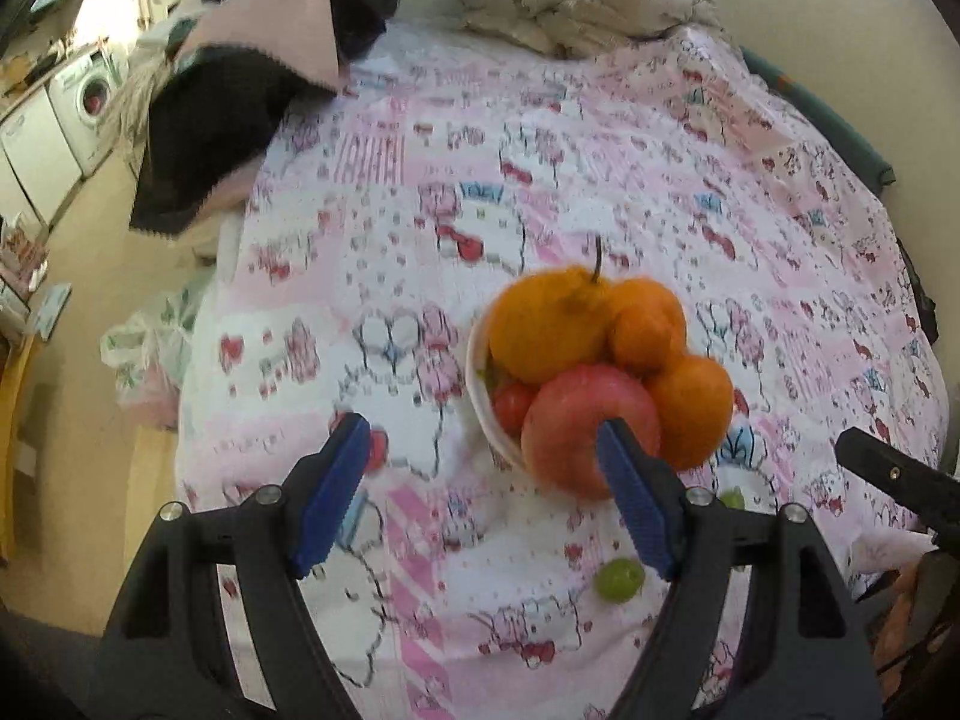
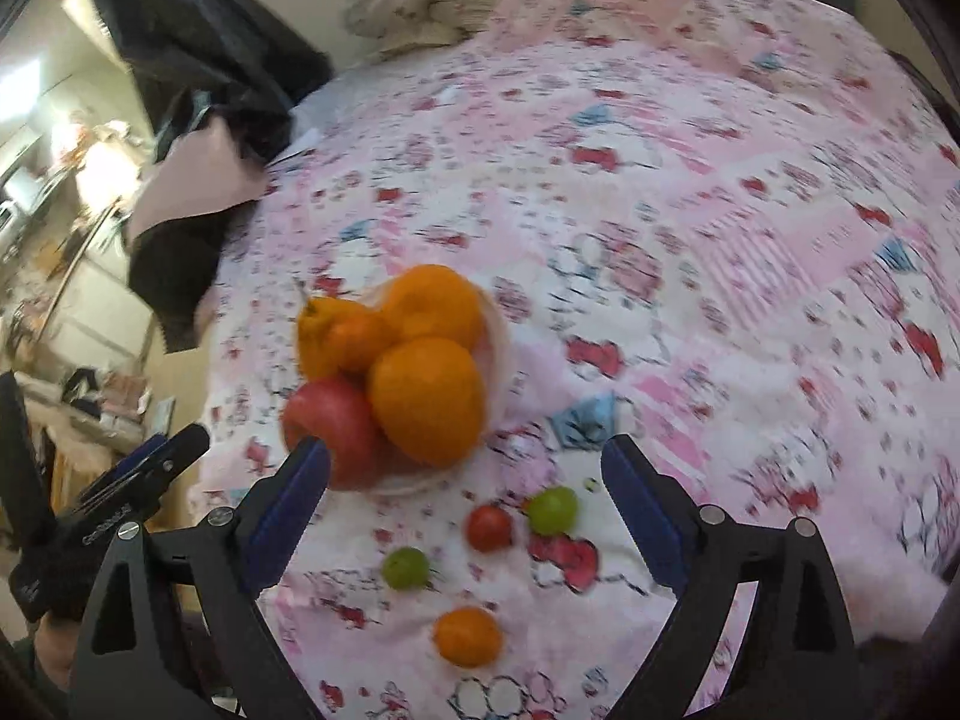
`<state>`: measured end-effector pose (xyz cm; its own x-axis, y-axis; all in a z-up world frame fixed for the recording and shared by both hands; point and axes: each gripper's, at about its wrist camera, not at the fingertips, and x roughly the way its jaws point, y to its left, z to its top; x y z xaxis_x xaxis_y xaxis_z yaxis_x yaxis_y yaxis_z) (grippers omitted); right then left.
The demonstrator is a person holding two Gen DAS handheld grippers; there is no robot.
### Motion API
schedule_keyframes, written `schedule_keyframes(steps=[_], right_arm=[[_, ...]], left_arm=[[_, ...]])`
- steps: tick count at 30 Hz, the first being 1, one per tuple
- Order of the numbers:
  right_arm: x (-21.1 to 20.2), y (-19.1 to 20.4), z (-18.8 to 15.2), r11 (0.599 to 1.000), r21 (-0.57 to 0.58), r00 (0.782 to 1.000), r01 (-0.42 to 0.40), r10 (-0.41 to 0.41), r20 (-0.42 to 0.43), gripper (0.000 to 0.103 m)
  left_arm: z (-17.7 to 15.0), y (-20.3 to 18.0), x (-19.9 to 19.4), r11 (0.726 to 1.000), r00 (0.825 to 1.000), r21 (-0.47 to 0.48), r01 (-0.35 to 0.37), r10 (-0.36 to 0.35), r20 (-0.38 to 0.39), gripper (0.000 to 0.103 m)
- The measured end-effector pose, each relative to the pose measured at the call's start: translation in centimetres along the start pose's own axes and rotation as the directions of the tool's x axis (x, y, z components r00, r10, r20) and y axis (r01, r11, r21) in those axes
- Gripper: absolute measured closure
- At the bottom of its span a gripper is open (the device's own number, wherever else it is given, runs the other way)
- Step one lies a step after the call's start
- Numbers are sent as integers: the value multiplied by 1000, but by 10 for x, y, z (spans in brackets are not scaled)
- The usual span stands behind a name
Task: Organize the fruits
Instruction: 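Grasp a green lime with the left gripper while the right gripper grasps a tangerine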
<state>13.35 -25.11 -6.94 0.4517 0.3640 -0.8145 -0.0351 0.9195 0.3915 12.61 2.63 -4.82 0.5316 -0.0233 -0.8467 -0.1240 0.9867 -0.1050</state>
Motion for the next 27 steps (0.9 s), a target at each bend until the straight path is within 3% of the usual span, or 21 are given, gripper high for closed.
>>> schedule_keyframes(steps=[4, 8, 10, 14, 15, 18, 23, 27], right_arm=[[-3, -16, -8, 998, 47, 999, 45, -45, -4, 9], [-2, -29, -11, 996, 73, 999, 48, -46, -27, 9], [-1, -33, -13, 995, 86, 998, 52, -49, -38, 9], [-3, -41, -15, 993, 108, 998, 53, -48, -50, 9], [-3, -42, -15, 992, 110, 997, 57, -51, -50, 9], [-5, -47, -16, 991, 125, 997, 55, -49, -52, 9], [-2, -50, -15, 989, 142, 997, 48, -39, -65, 9], [0, -48, -14, 989, 140, 997, 45, -35, -70, 9]], left_arm=[[-21, -15, 20, 999, 994, 28, 27, -24, -109, 28], [-43, -40, 51, 992, 966, 88, 87, -63, -249, 28], [-50, -51, 62, 989, 957, 103, 109, -76, -281, 29], [-66, -80, 79, 970, 948, 206, 133, -64, -311, 36], [-69, -86, 83, 965, 943, 223, 140, -62, -326, 42], [-78, -98, 92, 955, 927, 243, 171, -73, -367, 44], [-88, -108, 100, 943, 926, 285, 170, -54, -373, 50], [-90, -110, 100, 939, 934, 309, 152, -34, -356, 72]])
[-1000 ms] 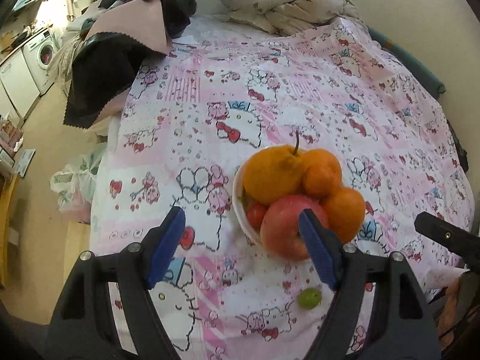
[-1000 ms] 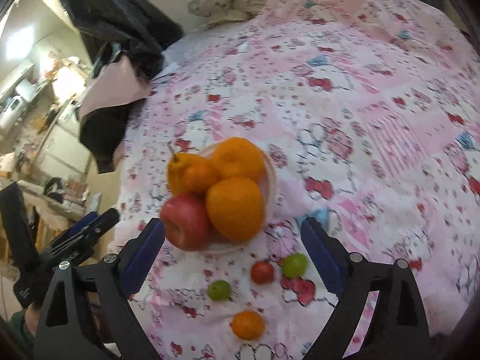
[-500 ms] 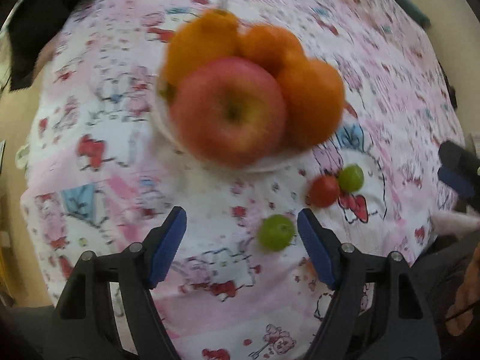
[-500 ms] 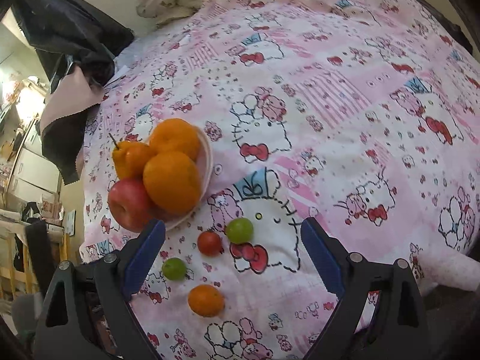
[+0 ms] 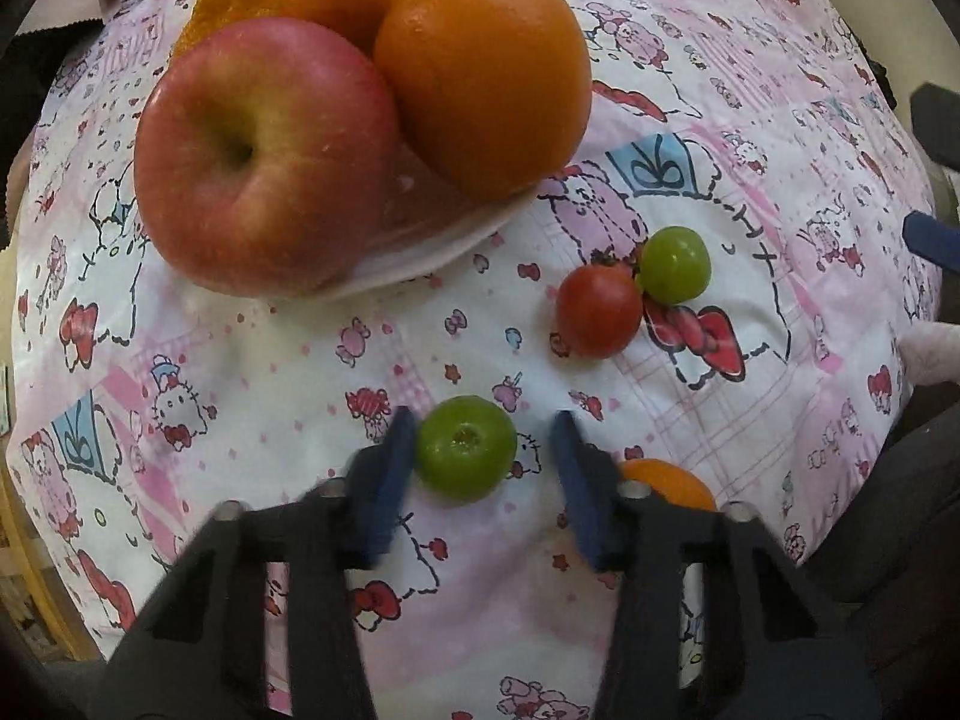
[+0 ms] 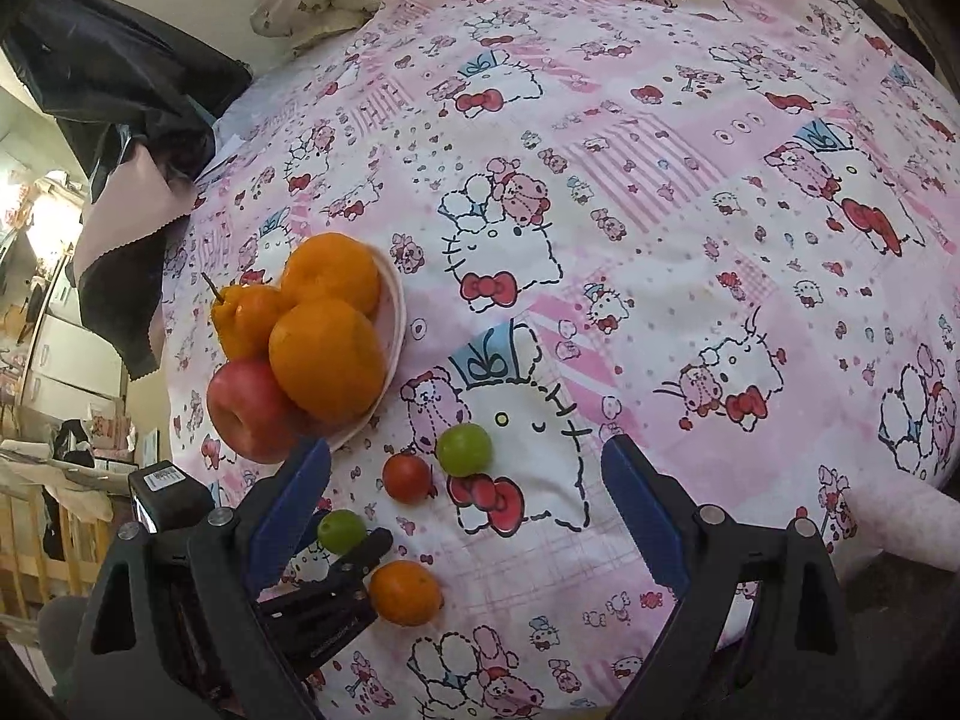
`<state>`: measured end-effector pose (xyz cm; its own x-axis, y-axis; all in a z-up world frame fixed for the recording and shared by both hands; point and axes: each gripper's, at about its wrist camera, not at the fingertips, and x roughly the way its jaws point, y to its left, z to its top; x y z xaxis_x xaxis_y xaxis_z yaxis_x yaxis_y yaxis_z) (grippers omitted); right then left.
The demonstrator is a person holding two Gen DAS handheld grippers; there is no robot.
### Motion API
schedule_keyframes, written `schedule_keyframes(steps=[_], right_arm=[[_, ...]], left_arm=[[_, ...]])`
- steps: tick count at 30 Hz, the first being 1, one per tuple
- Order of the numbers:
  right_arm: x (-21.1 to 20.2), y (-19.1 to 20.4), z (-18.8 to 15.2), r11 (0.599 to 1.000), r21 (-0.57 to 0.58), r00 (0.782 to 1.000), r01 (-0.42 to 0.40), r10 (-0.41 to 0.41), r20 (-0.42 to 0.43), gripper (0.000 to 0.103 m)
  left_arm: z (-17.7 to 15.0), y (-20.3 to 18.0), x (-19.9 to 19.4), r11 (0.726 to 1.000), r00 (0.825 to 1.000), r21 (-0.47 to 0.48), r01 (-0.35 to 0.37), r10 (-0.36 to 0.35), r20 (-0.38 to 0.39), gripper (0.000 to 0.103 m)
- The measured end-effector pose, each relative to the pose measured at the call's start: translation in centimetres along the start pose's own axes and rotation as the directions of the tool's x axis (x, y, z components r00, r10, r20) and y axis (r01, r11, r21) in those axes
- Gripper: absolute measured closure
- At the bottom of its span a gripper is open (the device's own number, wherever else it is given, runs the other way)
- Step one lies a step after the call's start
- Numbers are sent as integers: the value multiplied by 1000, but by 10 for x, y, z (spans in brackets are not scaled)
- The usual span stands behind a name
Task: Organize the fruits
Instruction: 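Grasp a green lime with the left gripper while the right gripper grasps a tangerine, then carry the lime with the left gripper while the right gripper carries the tangerine to the plate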
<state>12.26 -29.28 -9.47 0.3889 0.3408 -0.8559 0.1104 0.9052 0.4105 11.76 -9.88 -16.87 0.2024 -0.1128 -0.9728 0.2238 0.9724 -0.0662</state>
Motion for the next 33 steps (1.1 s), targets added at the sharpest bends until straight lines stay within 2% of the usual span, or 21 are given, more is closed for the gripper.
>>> schedule_keyframes(steps=[1, 4, 7, 11, 14, 19, 23, 26, 28, 30, 33], right_arm=[[1, 1, 0, 1000, -2, 1000, -1, 1, -2, 9], [2, 2, 0, 1000, -7, 1000, -3, 3, -5, 9], [4, 4, -1, 1000, -25, 1000, -15, 15, -19, 9], [18, 18, -10, 993, -114, 994, -40, 28, -106, 9], [43, 37, -29, 972, -230, 977, -36, -15, -214, 9], [79, 65, -60, 920, -392, 944, -18, -114, -310, 10], [103, 85, -81, 860, -510, 922, 7, -203, -330, 20], [118, 92, -92, 819, -573, 904, 41, -274, -327, 34], [120, 95, -95, 798, -600, 908, 52, -288, -305, 38], [117, 97, -95, 793, -607, 913, 51, -283, -293, 64], [110, 92, -91, 827, -562, 918, 14, -233, -321, 64]], left_arm=[[0, 1, -2, 1000, 1000, 1, -9, 9, 11, 76], [1, 3, -6, 1000, 1000, -20, 10, -10, 15, 76], [1, 9, -17, 999, 999, -31, -16, 17, 47, 76], [-1, 21, -39, 997, 996, -72, -17, 24, 87, 76], [-7, 37, -56, 993, 995, -112, -31, 41, 90, 76], [-15, 59, -75, 988, 993, -145, -55, 69, 91, 76], [-23, 68, -78, 982, 993, -180, -59, 76, 85, 76], [-25, 73, -82, 979, 992, -194, -57, 77, 97, 76], [-24, 74, -84, 978, 991, -197, -62, 84, 108, 76], [-23, 75, -84, 977, 990, -205, -62, 86, 112, 76], [-22, 77, -84, 975, 990, -214, -62, 88, 115, 76]])
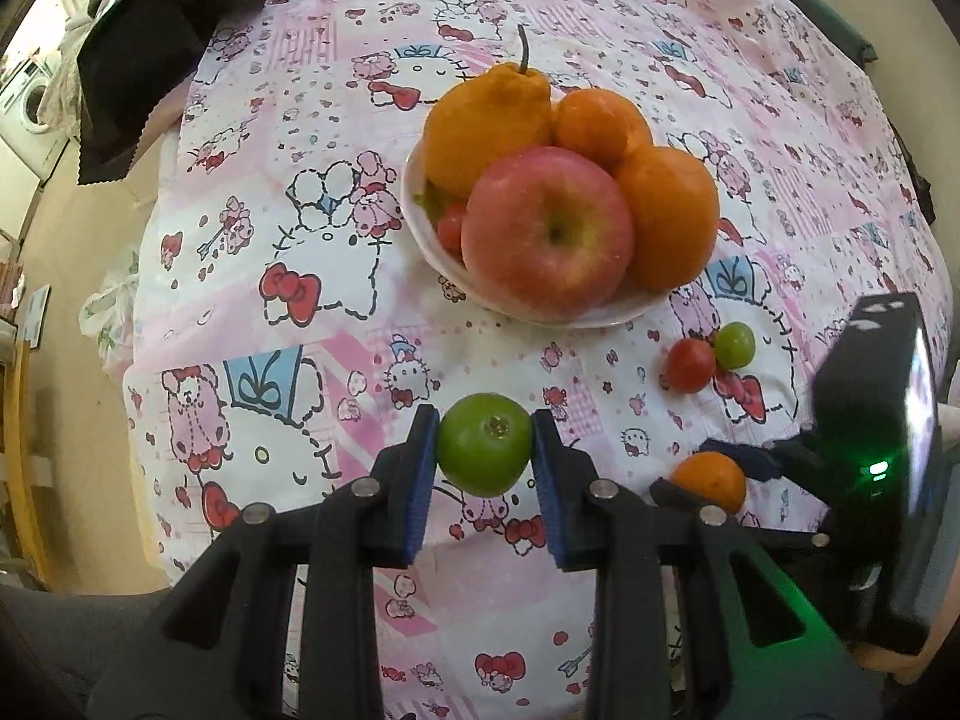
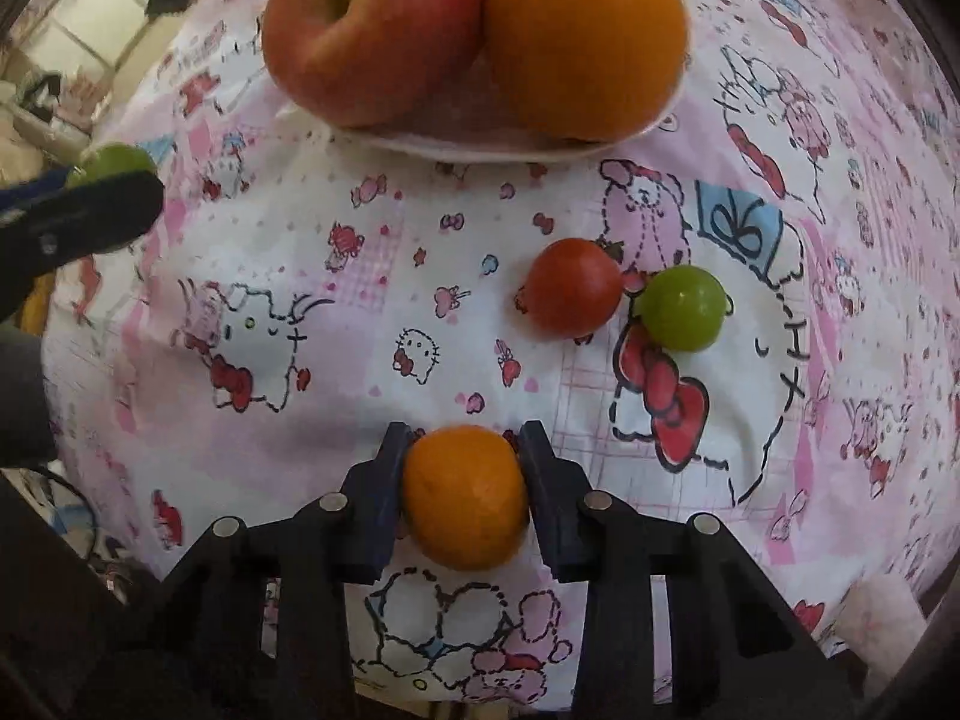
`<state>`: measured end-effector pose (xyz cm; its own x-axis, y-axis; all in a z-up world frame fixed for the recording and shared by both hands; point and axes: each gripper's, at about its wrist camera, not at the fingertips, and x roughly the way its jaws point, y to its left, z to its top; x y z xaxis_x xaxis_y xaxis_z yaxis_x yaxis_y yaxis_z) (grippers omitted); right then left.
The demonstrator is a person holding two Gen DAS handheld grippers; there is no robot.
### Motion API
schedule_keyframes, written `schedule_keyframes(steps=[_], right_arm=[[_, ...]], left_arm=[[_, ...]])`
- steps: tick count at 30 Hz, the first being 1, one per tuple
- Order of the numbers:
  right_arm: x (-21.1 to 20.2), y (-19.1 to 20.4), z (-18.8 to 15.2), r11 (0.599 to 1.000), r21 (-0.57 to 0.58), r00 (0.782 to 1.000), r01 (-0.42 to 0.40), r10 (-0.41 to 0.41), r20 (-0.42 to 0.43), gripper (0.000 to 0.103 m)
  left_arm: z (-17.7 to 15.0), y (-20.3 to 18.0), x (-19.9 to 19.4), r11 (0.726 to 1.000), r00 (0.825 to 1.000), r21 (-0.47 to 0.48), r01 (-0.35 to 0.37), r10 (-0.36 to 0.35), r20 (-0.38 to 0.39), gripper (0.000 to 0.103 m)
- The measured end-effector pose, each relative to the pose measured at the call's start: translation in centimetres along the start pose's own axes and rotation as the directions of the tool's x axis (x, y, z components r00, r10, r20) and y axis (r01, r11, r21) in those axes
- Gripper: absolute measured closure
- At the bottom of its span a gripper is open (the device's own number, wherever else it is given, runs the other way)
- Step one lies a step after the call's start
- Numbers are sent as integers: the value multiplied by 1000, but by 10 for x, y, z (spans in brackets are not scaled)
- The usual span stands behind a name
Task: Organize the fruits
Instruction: 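Carry the lime with the left gripper while the right gripper carries the tangerine to the plate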
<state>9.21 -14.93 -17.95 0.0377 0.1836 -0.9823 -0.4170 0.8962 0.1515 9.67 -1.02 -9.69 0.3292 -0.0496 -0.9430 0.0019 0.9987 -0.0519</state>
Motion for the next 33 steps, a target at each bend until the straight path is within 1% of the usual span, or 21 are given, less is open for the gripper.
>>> schedule_keyframes(steps=[4, 7, 10, 16, 19, 22, 25, 30, 33], right_arm=[[-15, -9, -2, 998, 38, 997, -57, 55, 51, 65], [-29, -17, -1, 992, 74, 990, -107, 99, 98, 64], [-44, -23, 0, 984, 98, 980, -148, 132, 151, 65], [-68, -34, 6, 973, 113, 956, -203, 172, 237, 65], [-80, -34, 8, 966, 116, 940, -230, 189, 285, 65], [-96, -37, 6, 958, 120, 918, -260, 207, 340, 65], [-110, -42, 7, 948, 125, 891, -294, 224, 395, 65], [-130, -52, 12, 935, 130, 856, -331, 239, 459, 65], [-139, -56, 17, 931, 128, 839, -342, 241, 488, 65]], left_arm=[[1, -3, 1, 1000, 1000, -1, 5, -5, 0, 76], [2, -6, 0, 1000, 1000, 9, 4, -4, 8, 76], [3, -6, -2, 1000, 1000, 11, -3, 3, 21, 76], [4, 1, -5, 1000, 999, -12, -19, 19, 36, 76], [6, 3, -10, 999, 998, -23, -24, 25, 58, 76], [9, 6, -20, 999, 995, -28, -30, 32, 97, 76], [15, 8, -32, 999, 990, -37, -24, 28, 141, 76], [26, 13, -48, 999, 981, -52, -16, 26, 194, 76], [32, 16, -53, 998, 978, -57, -11, 22, 207, 76]])
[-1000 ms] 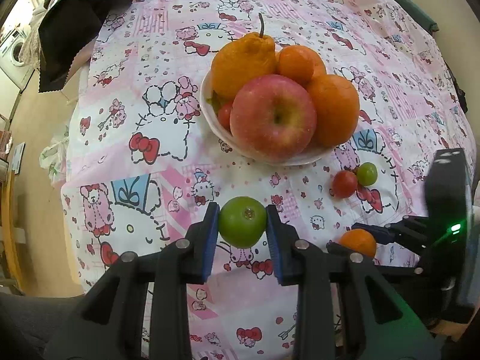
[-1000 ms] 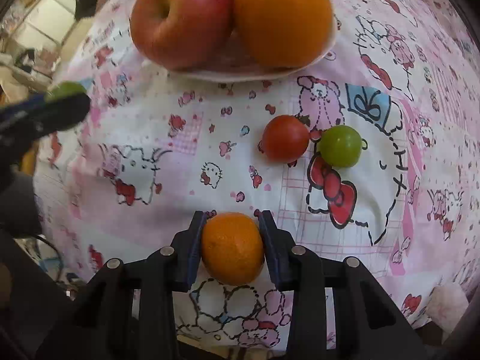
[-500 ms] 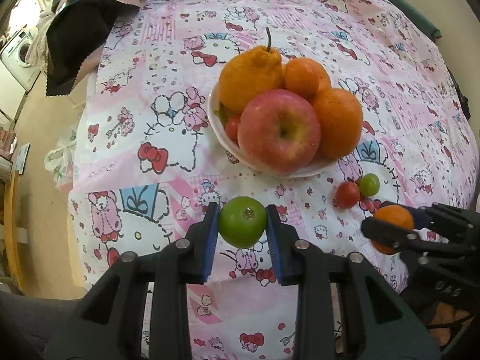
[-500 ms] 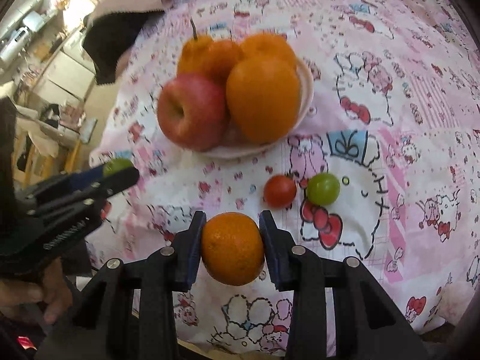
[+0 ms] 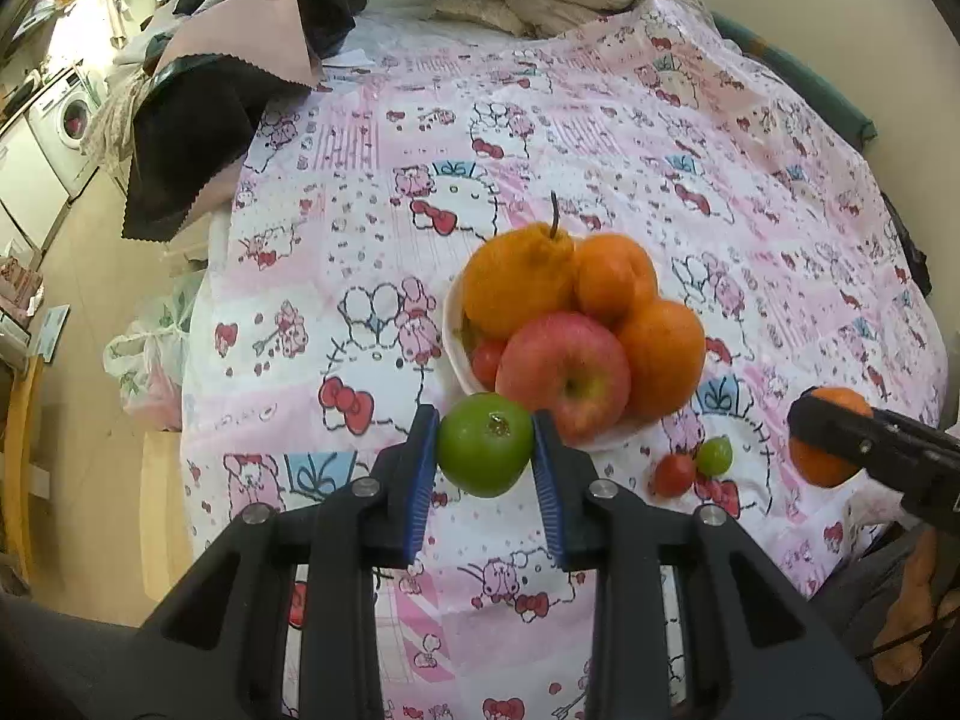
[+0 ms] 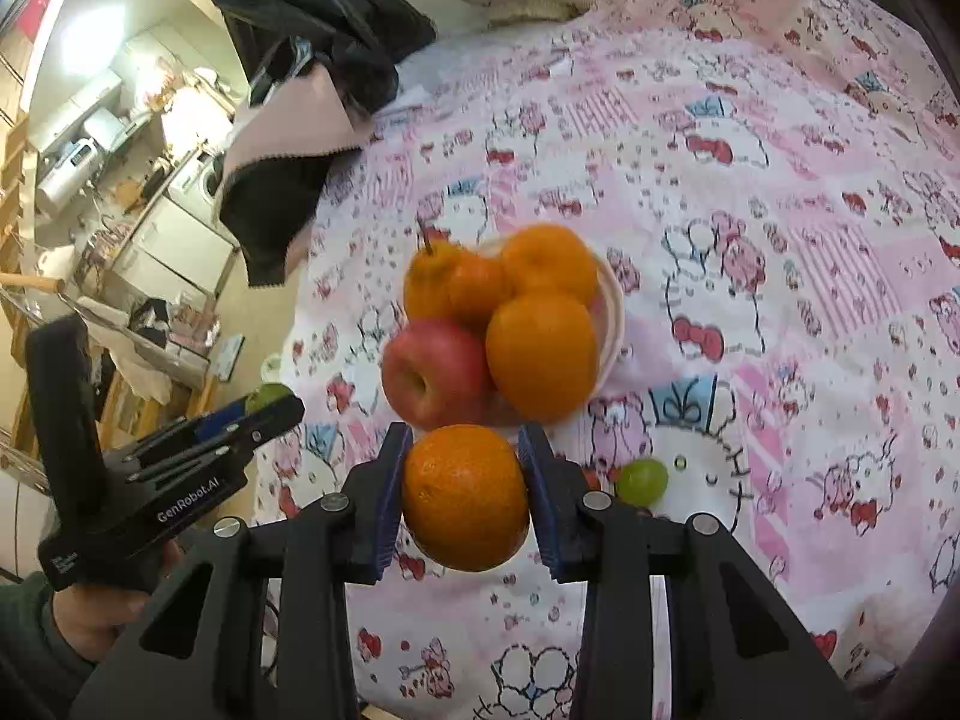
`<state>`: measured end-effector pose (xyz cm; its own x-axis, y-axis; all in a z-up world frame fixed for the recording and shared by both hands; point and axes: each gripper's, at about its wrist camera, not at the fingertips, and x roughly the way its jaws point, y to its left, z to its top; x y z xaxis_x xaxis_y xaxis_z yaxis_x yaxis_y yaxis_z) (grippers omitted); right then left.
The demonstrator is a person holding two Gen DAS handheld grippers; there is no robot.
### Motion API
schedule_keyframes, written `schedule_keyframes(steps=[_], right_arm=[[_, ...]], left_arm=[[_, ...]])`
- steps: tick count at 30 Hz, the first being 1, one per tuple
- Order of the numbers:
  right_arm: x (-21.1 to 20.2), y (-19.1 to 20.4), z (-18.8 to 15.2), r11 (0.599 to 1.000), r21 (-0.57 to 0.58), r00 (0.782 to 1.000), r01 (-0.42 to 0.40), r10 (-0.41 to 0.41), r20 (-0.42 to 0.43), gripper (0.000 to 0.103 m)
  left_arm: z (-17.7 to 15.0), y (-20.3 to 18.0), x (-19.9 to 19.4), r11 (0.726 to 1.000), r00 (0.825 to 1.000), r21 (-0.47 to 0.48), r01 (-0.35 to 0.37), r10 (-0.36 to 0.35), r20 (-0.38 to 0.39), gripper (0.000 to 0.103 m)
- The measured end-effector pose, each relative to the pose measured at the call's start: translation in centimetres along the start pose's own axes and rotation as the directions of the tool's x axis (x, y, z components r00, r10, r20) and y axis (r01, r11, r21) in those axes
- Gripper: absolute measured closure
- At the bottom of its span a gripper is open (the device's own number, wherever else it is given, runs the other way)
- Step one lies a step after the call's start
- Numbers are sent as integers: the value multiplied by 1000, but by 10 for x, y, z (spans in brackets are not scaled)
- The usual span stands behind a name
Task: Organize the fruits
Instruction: 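Carry the lime with the left gripper while the right gripper carries the tangerine to the plate, then open the left gripper to drop the lime onto the plate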
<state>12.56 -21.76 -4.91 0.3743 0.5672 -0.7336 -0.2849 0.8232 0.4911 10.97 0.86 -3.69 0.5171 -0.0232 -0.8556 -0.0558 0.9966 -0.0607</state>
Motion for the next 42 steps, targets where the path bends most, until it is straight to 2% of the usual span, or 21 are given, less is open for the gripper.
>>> schedule_keyframes(steps=[9, 17, 25, 30, 34, 36, 40, 42], right_arm=[[-19, -3, 38, 999, 25, 996, -26, 24, 84, 65], [-20, -5, 68, 1000, 19, 994, -23, 21, 110, 65], [-6, -16, 92, 999, 35, 995, -17, 14, 97, 65], [10, -31, 102, 998, 65, 997, -9, 3, 80, 64], [22, -44, 100, 995, 97, 998, -13, 7, 58, 65], [28, -46, 99, 994, 105, 999, -13, 8, 45, 65], [36, -47, 98, 994, 106, 1000, -13, 10, 28, 65], [40, -48, 97, 994, 110, 1000, -17, 15, 17, 65]], left_arm=[[31, 2, -9, 1000, 999, -12, 9, -8, 34, 76], [70, -2, -13, 1000, 997, -1, 20, -20, 72, 76], [99, -11, -4, 999, 995, 30, 24, -26, 93, 76], [120, -11, 14, 998, 995, 20, 65, -67, 68, 76], [141, -14, 37, 994, 994, 24, 106, -106, 19, 76], [151, -24, 56, 991, 992, 63, 122, -120, -24, 76], [166, -38, 94, 987, 987, 79, 140, -132, -94, 76], [172, -45, 124, 984, 980, 106, 140, -122, -160, 76]])
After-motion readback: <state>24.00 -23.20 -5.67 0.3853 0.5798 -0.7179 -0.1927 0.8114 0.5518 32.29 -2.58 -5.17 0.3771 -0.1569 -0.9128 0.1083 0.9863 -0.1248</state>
